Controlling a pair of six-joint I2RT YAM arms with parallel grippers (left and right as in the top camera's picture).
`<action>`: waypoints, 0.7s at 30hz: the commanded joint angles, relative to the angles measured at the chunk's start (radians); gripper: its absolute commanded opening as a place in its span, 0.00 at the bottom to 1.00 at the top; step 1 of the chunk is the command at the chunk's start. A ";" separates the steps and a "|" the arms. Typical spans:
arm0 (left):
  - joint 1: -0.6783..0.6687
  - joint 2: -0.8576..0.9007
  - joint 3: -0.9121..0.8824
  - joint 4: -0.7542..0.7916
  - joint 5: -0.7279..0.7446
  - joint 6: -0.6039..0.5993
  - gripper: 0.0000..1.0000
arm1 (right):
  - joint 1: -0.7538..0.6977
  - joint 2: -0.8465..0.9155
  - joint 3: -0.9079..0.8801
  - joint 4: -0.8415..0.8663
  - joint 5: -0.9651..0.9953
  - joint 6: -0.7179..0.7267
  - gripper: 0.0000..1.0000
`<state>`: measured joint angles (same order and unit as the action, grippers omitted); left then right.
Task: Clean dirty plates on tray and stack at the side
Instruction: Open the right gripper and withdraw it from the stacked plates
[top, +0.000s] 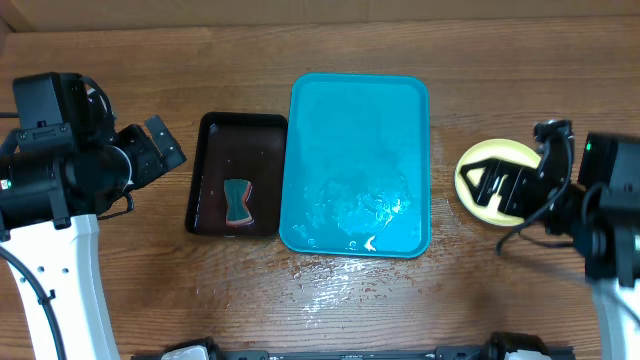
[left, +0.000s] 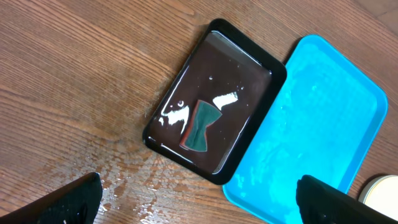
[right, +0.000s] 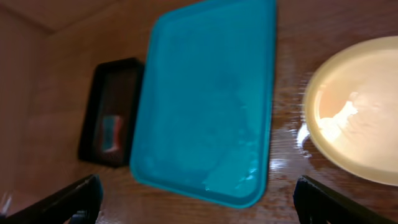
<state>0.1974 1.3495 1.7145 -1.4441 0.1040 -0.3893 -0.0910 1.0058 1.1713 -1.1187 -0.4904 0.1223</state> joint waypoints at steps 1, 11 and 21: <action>0.005 0.005 0.008 0.003 -0.007 0.008 1.00 | 0.068 -0.075 0.002 0.003 -0.050 -0.041 1.00; 0.005 0.005 0.008 0.003 -0.007 0.008 1.00 | 0.087 -0.115 0.002 -0.060 0.005 -0.045 1.00; 0.005 0.005 0.008 0.003 -0.007 0.008 1.00 | 0.122 -0.340 -0.193 0.311 0.323 -0.045 1.00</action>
<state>0.1974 1.3495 1.7145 -1.4441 0.1036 -0.3893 0.0082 0.7753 1.0756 -0.9009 -0.3058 0.0845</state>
